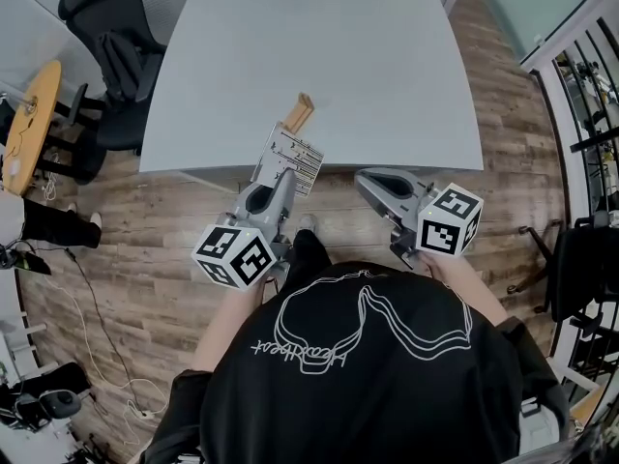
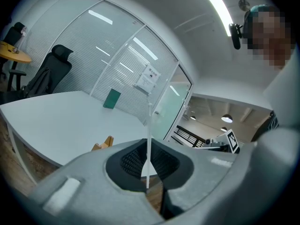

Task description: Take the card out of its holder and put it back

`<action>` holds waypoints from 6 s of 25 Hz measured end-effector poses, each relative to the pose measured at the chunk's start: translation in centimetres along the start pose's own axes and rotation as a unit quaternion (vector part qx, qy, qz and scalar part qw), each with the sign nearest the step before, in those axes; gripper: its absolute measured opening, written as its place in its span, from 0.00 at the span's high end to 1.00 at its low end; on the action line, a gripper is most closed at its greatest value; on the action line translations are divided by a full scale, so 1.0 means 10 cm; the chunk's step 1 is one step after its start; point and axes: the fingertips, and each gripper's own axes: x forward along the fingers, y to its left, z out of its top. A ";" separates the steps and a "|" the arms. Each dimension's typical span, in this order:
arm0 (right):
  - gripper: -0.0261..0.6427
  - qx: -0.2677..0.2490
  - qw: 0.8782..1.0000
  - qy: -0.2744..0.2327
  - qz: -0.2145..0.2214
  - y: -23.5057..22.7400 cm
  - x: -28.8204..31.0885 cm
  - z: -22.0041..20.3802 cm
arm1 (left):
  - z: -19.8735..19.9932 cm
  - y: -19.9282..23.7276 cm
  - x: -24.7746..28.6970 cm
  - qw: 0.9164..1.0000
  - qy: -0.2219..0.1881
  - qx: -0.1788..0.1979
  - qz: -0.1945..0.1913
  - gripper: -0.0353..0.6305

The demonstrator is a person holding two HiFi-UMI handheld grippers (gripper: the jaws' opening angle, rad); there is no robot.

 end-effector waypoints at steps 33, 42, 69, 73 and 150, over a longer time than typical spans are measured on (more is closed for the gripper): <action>0.95 0.048 0.997 -0.026 -0.055 -0.53 0.53 0.25 | 0.54 0.75 0.72 0.998 0.025 0.046 -0.029 0.91; 0.95 0.061 0.995 -0.028 -0.070 -0.75 0.66 0.27 | 0.54 1.00 1.03 0.995 0.037 0.084 -0.033 0.91; 0.95 0.105 0.989 -0.015 -0.106 -1.20 0.70 0.13 | 0.20 1.53 1.51 0.990 0.093 0.099 -0.024 0.91; 0.95 0.105 0.989 -0.017 -0.103 -1.21 0.70 0.13 | 0.17 1.54 1.51 0.990 0.095 0.101 -0.020 0.91; 0.95 -0.026 0.998 -0.030 0.039 0.07 -0.16 0.28 | 0.06 -0.41 0.18 0.997 0.037 0.049 -0.055 0.90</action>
